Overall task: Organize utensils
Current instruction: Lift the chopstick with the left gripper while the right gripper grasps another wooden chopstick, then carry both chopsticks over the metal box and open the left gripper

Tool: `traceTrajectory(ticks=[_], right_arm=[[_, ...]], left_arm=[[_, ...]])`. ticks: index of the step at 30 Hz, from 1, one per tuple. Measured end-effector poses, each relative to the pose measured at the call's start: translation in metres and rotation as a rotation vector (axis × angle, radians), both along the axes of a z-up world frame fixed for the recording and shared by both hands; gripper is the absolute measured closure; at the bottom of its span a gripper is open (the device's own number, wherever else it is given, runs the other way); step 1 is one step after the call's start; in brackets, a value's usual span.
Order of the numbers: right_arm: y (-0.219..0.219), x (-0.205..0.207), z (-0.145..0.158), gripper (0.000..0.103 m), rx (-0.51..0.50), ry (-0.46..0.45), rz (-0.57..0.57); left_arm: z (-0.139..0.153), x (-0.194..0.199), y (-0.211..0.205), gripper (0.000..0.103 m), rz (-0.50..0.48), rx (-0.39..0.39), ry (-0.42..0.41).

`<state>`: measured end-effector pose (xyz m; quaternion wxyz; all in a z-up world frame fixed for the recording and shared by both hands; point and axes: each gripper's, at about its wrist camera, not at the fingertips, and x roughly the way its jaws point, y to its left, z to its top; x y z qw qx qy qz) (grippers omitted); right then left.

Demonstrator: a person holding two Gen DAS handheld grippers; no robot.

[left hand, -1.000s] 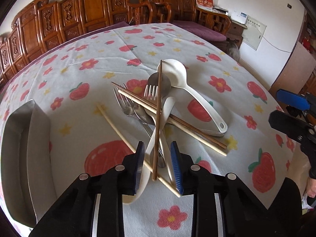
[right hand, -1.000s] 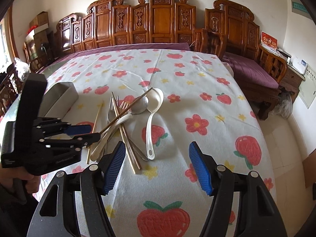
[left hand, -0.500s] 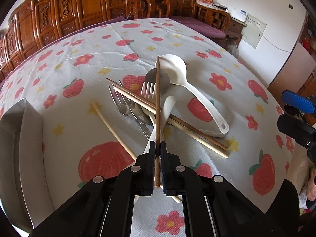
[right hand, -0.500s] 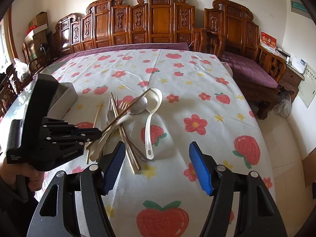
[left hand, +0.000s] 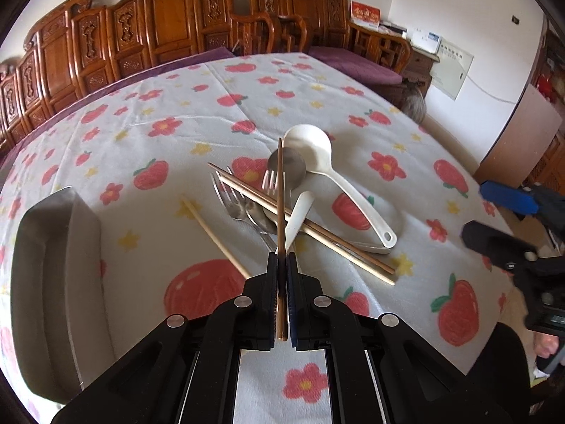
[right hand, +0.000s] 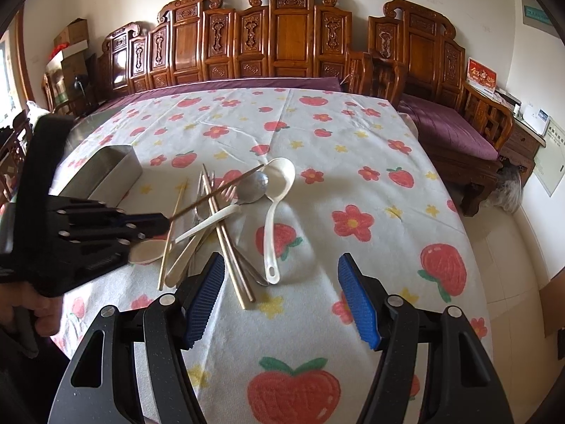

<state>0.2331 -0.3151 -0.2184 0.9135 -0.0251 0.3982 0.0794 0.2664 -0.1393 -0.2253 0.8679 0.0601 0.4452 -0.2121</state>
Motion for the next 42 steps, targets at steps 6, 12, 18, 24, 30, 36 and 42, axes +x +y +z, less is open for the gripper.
traceTrajectory(ticks=[6,12,18,24,30,36,42], right_arm=[[0.019,0.0,-0.007,0.04,0.005,0.016,0.039],[0.045,0.002,-0.023,0.049,0.018,0.048,0.097],[0.074,0.018,-0.035,0.066,0.093,0.073,0.157],[0.109,0.035,-0.05,0.078,0.094,0.111,0.243],[0.126,0.046,-0.068,0.085,0.018,0.179,0.263],[0.138,0.048,-0.072,0.095,-0.042,0.205,0.284],[0.135,0.044,-0.065,0.097,-0.042,0.208,0.265]], left_arm=[[0.017,-0.024,0.03,0.099,0.035,-0.063,-0.032],[0.035,-0.047,0.053,0.099,0.059,-0.095,-0.076],[0.049,-0.06,0.069,0.099,0.08,-0.097,-0.11],[0.055,-0.068,0.081,0.099,0.094,-0.096,-0.13],[0.057,-0.074,0.088,0.099,0.102,-0.09,-0.132],[0.062,-0.079,0.1,0.099,0.122,-0.102,-0.132],[0.076,-0.088,0.111,0.099,0.144,-0.104,-0.156]])
